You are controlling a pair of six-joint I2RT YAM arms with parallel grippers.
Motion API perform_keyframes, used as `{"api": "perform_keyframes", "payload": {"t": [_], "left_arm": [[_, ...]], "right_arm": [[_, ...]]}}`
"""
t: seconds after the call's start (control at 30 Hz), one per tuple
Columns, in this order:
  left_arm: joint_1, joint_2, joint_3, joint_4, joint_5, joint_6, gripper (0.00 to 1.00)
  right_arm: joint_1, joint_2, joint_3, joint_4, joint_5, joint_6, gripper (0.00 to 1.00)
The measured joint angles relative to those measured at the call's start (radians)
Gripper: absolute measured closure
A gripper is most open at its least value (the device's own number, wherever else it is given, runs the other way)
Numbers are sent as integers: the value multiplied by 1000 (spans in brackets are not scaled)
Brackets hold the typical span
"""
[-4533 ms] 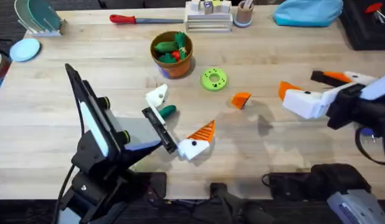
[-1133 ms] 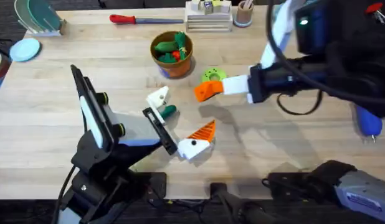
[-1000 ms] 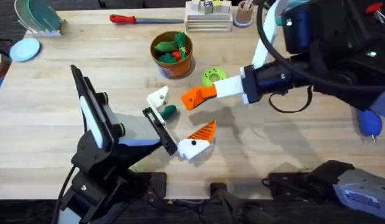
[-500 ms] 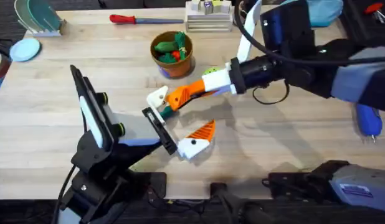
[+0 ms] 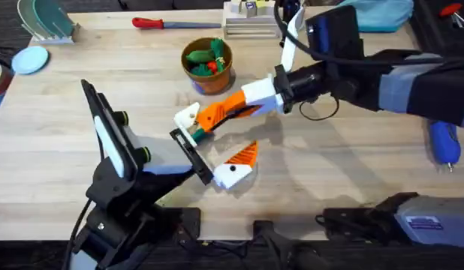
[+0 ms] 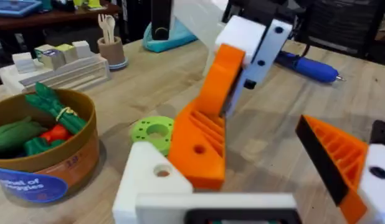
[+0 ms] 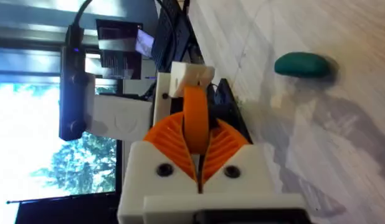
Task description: Pick up the gripper from the table and insert it into the empty holder that is missing its gripper. Then pick up a screw, insert it into the mounting hole, and use the screwdriver to tighten it. Finally, clean up the table by picking up the vegetable and placing it into the bucket.
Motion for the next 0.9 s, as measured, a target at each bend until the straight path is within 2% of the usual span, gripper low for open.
{"api": "perform_keyframes", "payload": {"t": [0.23, 0.4, 0.6, 0.9], "left_arm": [[0, 0, 0, 0, 17, 0, 8], [0, 0, 0, -1, 12, -7, 8], [0, 0, 0, -3, -17, -34, 8], [11, 0, 0, -3, -54, -33, 8]], "right_arm": [[-41, 0, 0, 38, -1, 49, 993], [-23, 34, 0, 49, 5, 73, 993], [-6, 88, 0, 142, -8, 136, 993], [32, 100, 0, 220, 17, 208, 993]]}}
